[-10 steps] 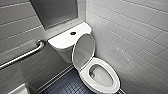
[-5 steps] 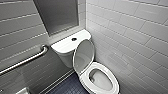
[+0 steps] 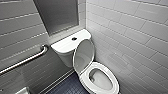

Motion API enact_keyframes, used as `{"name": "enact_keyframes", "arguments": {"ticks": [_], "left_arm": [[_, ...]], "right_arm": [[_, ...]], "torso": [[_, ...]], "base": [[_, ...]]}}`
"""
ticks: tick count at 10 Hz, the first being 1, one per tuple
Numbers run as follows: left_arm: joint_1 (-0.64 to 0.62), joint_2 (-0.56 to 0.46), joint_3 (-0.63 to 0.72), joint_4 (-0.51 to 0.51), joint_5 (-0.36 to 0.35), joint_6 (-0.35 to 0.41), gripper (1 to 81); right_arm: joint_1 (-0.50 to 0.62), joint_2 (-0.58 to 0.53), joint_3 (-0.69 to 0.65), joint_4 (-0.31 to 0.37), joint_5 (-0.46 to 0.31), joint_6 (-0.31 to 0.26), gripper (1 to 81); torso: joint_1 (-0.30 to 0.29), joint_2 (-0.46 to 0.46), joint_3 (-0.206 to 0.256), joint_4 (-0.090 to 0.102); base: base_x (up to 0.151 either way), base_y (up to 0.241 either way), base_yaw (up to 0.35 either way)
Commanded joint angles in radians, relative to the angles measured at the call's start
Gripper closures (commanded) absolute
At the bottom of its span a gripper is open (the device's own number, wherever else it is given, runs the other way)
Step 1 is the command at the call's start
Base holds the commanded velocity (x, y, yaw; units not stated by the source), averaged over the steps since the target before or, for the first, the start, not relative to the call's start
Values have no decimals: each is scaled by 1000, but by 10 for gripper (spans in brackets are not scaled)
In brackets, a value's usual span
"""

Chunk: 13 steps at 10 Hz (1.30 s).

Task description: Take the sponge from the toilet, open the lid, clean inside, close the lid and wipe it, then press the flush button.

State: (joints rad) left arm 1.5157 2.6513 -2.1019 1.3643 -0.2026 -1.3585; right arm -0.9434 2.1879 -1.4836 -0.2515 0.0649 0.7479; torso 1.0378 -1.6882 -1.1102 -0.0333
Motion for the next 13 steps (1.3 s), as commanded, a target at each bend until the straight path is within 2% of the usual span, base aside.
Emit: {"name": "enact_keyframes", "arguments": {"ticks": [1,3,6,7,10,11,12,13], "left_arm": [[22,-8,8,-4,20,4,10],[24,15,-10,1,20,4,10],[36,81,-102,9,17,6,10],[39,99,-131,12,17,6,10],[45,109,-142,12,17,6,10],[45,109,-142,12,17,6,10],[47,110,-142,12,17,4,10],[47,110,-142,10,18,4,10]], "right_arm": [[240,-51,120,-25,-124,4,811],[362,-8,119,-22,-203,7,811],[488,85,66,-22,-309,48,811],[521,127,40,-23,-318,64,811],[580,232,-41,-18,-359,68,811],[593,264,-70,-20,-361,85,811],[611,304,-108,-20,-362,106,811],[634,344,-148,-18,-362,122,811]], "torso": [[0,0,0,0],[0,0,0,0],[0,0,0,0],[0,0,0,31],[0,0,0,89],[0,1,0,55],[0,1,0,74],[0,1,0,83]], "base": [[0,0,0],[0,0,0],[0,0,0],[0,0,0],[0,0,0],[0,0,0],[0,0,0],[0,0,0]]}}
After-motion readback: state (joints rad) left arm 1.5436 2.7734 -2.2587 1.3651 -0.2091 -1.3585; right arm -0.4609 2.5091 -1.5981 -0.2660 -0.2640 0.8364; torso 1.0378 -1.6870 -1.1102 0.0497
